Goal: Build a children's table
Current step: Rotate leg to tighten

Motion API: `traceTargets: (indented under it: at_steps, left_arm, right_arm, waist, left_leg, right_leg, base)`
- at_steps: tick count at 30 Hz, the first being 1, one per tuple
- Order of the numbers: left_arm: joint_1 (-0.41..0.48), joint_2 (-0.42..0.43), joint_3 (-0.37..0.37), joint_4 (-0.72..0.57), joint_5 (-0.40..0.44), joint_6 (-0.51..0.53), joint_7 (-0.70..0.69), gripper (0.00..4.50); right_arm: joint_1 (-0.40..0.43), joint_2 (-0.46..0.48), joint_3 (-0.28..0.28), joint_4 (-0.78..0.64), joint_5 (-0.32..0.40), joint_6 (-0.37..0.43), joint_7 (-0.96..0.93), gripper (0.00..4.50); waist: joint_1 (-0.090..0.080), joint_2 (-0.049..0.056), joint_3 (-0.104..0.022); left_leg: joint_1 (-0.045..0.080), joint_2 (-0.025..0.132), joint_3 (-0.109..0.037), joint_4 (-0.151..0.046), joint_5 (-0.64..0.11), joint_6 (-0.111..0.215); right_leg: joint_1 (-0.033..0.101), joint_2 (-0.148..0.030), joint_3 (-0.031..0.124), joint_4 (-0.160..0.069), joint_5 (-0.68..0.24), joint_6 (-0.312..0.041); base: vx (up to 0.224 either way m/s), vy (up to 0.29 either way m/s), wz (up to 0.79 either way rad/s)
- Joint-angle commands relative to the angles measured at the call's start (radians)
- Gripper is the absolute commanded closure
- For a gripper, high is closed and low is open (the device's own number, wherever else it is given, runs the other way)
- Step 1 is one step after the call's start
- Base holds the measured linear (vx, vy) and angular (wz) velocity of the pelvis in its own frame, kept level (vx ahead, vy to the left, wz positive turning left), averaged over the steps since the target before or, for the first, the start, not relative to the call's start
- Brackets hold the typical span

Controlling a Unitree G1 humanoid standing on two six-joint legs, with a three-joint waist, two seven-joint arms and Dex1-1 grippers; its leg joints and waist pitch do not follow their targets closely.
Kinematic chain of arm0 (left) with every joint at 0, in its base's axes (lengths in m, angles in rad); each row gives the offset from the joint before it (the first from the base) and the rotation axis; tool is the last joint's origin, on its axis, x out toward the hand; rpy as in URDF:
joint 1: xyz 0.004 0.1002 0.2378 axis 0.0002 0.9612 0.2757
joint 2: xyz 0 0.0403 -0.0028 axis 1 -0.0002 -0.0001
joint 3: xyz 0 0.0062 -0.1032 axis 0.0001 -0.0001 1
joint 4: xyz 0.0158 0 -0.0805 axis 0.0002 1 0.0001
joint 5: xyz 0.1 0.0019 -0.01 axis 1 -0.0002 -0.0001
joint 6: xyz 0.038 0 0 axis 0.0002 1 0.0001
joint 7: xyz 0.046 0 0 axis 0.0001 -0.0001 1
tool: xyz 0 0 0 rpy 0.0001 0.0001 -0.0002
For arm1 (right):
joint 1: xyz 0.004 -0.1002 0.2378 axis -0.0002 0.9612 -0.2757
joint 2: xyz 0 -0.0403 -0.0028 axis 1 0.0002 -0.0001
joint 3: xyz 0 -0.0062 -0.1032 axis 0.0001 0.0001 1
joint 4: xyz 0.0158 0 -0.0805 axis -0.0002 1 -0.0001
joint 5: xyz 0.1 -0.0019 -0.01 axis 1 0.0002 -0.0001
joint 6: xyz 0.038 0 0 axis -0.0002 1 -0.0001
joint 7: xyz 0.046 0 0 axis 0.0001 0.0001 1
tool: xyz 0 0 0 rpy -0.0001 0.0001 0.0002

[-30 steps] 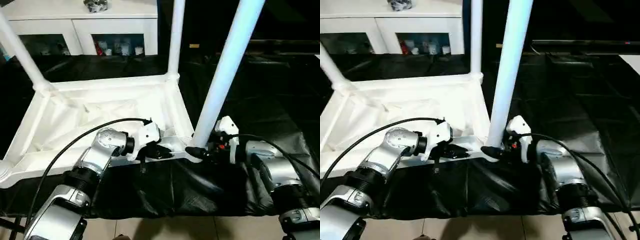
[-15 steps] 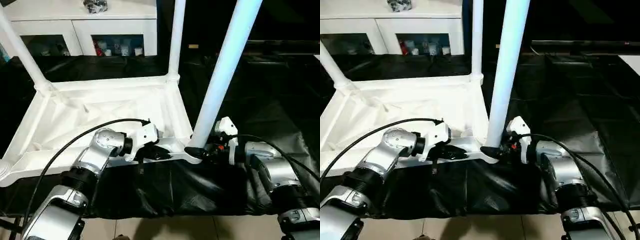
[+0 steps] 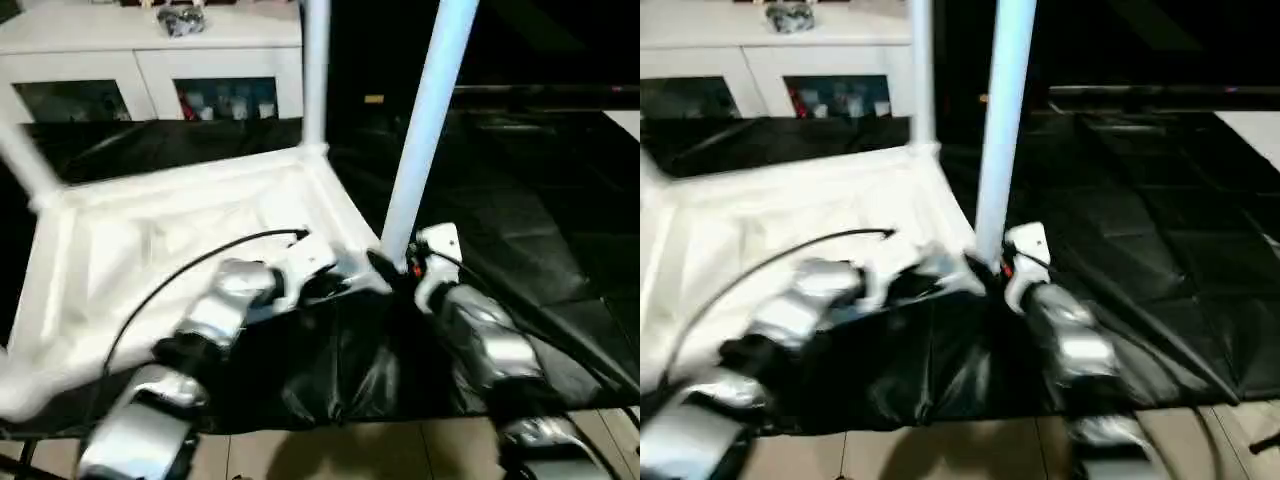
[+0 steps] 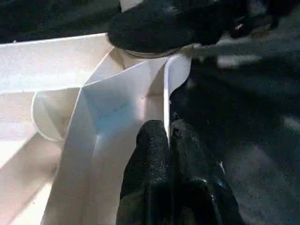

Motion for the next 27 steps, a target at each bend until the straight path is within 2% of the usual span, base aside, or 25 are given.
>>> traceTargets:
  at_steps: [1, 3, 4, 5, 6, 7, 8, 9, 10, 12, 13, 14, 15, 17, 18, 19, 20, 22, 24, 26, 27]
  left_arm:
    - [-0.028, -0.092, -0.063, 0.018, 0.014, -0.014, 0.03, 4.5]
    - [-0.03, -0.093, -0.06, 0.019, 0.018, -0.019, 0.035, 4.5]
    - [-0.027, -0.084, -0.059, 0.012, 0.021, -0.029, 0.027, 4.5]
    - [-0.027, -0.083, -0.059, 0.012, 0.021, -0.029, 0.026, 4.5]
    - [-0.019, -0.07, -0.061, 0.004, 0.025, -0.039, 0.009, 4.5]
    - [-0.015, -0.063, -0.061, 0.0, 0.024, -0.041, 0.0, 4.5]
    - [-0.01, -0.055, -0.061, -0.006, 0.02, -0.045, -0.015, 4.5]
    - [-0.006, -0.049, -0.062, -0.01, 0.017, -0.048, -0.025, 4.5]
    - [0.005, -0.034, -0.065, -0.024, 0.011, -0.06, -0.054, 4.5]
    - [0.02, -0.013, -0.066, -0.042, 0.002, -0.063, -0.088, 4.5]
    - [0.029, 0.002, -0.069, -0.053, -0.002, -0.067, -0.108, 4.5]
    - [0.029, 0.002, -0.069, -0.053, -0.002, -0.067, -0.108, 4.5]
    - [0.05, 0.032, -0.072, -0.076, -0.016, -0.079, -0.158, 4.5]
    - [0.05, 0.032, -0.072, -0.076, -0.016, -0.079, -0.158, 4.5]
    - [0.066, 0.06, -0.072, -0.095, -0.025, -0.085, -0.204, 4.5]
    - [0.066, 0.06, -0.072, -0.095, -0.025, -0.085, -0.204, 4.5]
    - [0.073, 0.072, -0.071, -0.102, -0.03, -0.087, -0.224, 4.5]
    - [0.088, 0.111, -0.069, -0.117, -0.048, -0.111, -0.292, 4.5]
    - [0.089, 0.128, -0.07, -0.115, -0.048, -0.121, -0.312, 4.5]
    - [0.09, 0.134, -0.07, -0.115, -0.048, -0.122, -0.32, 4.5]
    - [0.09, 0.14, -0.069, -0.116, -0.05, -0.121, -0.328, 4.5]
  right_arm:
    - [-0.038, 0.106, 0.085, 0.109, -0.06, 0.014, -0.07, 1.98]
    - [-0.052, 0.108, 0.096, 0.117, -0.077, -0.011, -0.076, 1.98]
    - [-0.054, 0.096, 0.099, 0.115, -0.086, -0.028, -0.07, 1.63]
    - [-0.054, 0.095, 0.098, 0.115, -0.086, -0.028, -0.07, 1.42]
    - [-0.047, 0.086, 0.082, 0.105, -0.072, -0.029, -0.04, 1.28]
    - [-0.042, 0.081, 0.076, 0.097, -0.063, -0.029, -0.019, 1.28]
    - [-0.033, 0.067, 0.08, 0.086, -0.063, -0.033, 0.005, 1.26]
    - [-0.027, 0.058, 0.085, 0.08, -0.064, -0.035, 0.019, 1.06]
    - [-0.008, 0.031, 0.093, 0.057, -0.063, -0.04, 0.056, 1.06]
    - [0.016, -0.007, 0.102, 0.027, -0.051, -0.042, 0.116, 0.87]
    - [0.031, -0.034, 0.109, 0.007, -0.042, -0.044, 0.165, 0.87]
    - [0.031, -0.034, 0.109, 0.007, -0.042, -0.044, 0.165, 0.74]
    - [0.059, -0.096, 0.126, -0.039, -0.029, -0.041, 0.272, 0.63]
    - [0.059, -0.096, 0.126, -0.039, -0.029, -0.041, 0.272, 0.47]
    - [0.082, -0.155, 0.143, -0.085, -0.026, -0.037, 0.389, 0.4]
    - [0.082, -0.155, 0.143, -0.085, -0.026, -0.037, 0.389, 0.3]
    - [0.088, -0.185, 0.151, -0.104, -0.019, -0.032, 0.443, 0.3]
    - [0.094, -0.264, 0.167, -0.155, 0.035, -0.031, 0.633, 0.3]
    - [0.089, -0.285, 0.172, -0.154, 0.047, -0.037, 0.69, 0.3]
    - [0.086, -0.292, 0.174, -0.153, 0.054, -0.031, 0.716, 0.3]
    - [0.083, -0.301, 0.178, -0.151, 0.061, -0.026, 0.746, 0.55]
  waist:
    - [-0.004, 0.006, -0.043]
    - [-0.008, 0.0, -0.045]
    - [-0.008, -0.003, -0.046]
    - [-0.007, -0.001, -0.046]
    - [-0.008, -0.006, -0.046]
    - [-0.007, -0.002, -0.048]
    - [-0.006, -0.009, -0.051]
    - [-0.005, -0.005, -0.051]
    - [-0.005, -0.011, -0.05]
    - [-0.002, -0.008, -0.052]
    - [-0.001, -0.014, -0.055]
    - [0.0, -0.012, -0.054]
    - [0.002, -0.014, -0.053]
    - [0.005, -0.013, -0.053]
    - [0.004, -0.013, -0.052]
    - [0.008, -0.014, -0.052]
    - [0.011, -0.013, -0.051]
    - [0.013, -0.016, -0.048]
    - [0.014, -0.015, -0.048]
    - [0.012, -0.02, -0.047]
    - [0.012, -0.021, -0.047]
  left_leg:
    - [0.0, 0.002, 0.001, -0.072, -0.284, -0.01]
    - [-0.004, -0.003, 0.003, -0.069, -0.275, -0.001]
    - [-0.005, -0.003, 0.003, -0.068, -0.268, 0.006]
    - [-0.008, -0.002, 0.002, -0.068, -0.252, 0.019]
    - [-0.01, -0.003, 0.002, -0.069, -0.245, 0.025]
    - [-0.01, -0.003, 0.003, -0.067, -0.232, 0.033]
    - [-0.011, -0.002, 0.004, -0.064, -0.213, 0.042]
    - [-0.012, -0.001, 0.004, -0.063, -0.197, 0.051]
    - [-0.013, -0.001, 0.005, -0.062, -0.19, 0.058]
    - [-0.014, -0.001, 0.006, -0.058, -0.162, 0.074]
    - [-0.015, -0.001, 0.006, -0.055, -0.141, 0.087]
    - [-0.015, 0.0, 0.007, -0.055, -0.134, 0.093]
    - [-0.015, -0.001, 0.008, -0.051, -0.119, 0.111]
    - [-0.013, 0.001, 0.01, -0.05, -0.127, 0.12]
    - [-0.013, 0.001, 0.01, -0.051, -0.131, 0.119]
    - [-0.01, 0.001, 0.009, -0.052, -0.135, 0.119]
    - [-0.009, 0.005, 0.011, -0.05, -0.142, 0.12]
    - [-0.008, 0.006, 0.012, -0.052, -0.172, 0.117]
    - [-0.011, 0.006, 0.013, -0.052, -0.178, 0.118]
    - [-0.01, 0.007, 0.014, -0.053, -0.185, 0.108]
    - [-0.009, 0.008, 0.013, -0.053, -0.182, 0.103]
  right_leg:
    - [0.028, -0.035, 0.029, -0.097, -0.268, -0.179]
    - [0.03, -0.034, 0.029, -0.098, -0.247, -0.18]
    - [0.031, -0.034, 0.03, -0.098, -0.236, -0.18]
    - [0.032, -0.034, 0.032, -0.096, -0.211, -0.185]
    - [0.033, -0.033, 0.031, -0.095, -0.201, -0.185]
    - [0.032, -0.034, 0.031, -0.094, -0.184, -0.19]
    - [0.034, -0.034, 0.032, -0.091, -0.147, -0.2]
    - [0.035, -0.034, 0.032, -0.086, -0.114, -0.21]
    - [0.036, -0.034, 0.031, -0.087, -0.102, -0.213]
    - [0.038, -0.034, 0.032, -0.081, -0.049, -0.222]
    - [0.042, -0.034, 0.032, -0.076, -0.01, -0.231]
    - [0.042, -0.033, 0.032, -0.075, 0.005, -0.235]
    - [0.043, -0.032, 0.031, -0.073, 0.04, -0.248]
    - [0.04, -0.034, 0.033, -0.072, 0.034, -0.256]
    - [0.039, -0.034, 0.033, -0.073, 0.024, -0.257]
    - [0.041, -0.033, 0.032, -0.075, 0.014, -0.256]
    - [0.038, -0.034, 0.034, -0.074, 0.013, -0.259]
    - [0.041, -0.03, 0.032, -0.076, -0.016, -0.259]
    - [0.039, -0.031, 0.031, -0.075, -0.037, -0.26]
    - [0.036, -0.033, 0.032, -0.078, -0.064, -0.258]
    - [0.036, -0.034, 0.032, -0.077, -0.073, -0.258]
  base:
    - [0.0, 0.0, 0.0]
    - [0.0, 0.0, 0.0]
    - [0.0, 0.0, 0.0]
    - [0.0, 0.0, 0.0]
    - [0.0, 0.0, 0.0]
    - [0.0, 0.0, 0.0]
    - [0.0, 0.0, 0.0]
    - [0.0, 0.0, 0.0]
    - [0.0, 0.0, 0.0]
    - [0.0, 0.0, 0.0]
    - [0.0, 0.0, 0.0]
    - [0.0, 0.0, 0.0]
    - [0.0, 0.0, 0.0]
    - [0.0, 0.0, 0.0]
    - [0.0, 0.0, 0.0]
    - [0.0, 0.0, 0.0]
    - [0.0, 0.0, 0.0]
    - [0.0, 0.0, 0.0]
    - [0.0, 0.0, 0.0]
    - [0.0, 0.0, 0.0]
    - [0.0, 0.0, 0.0]
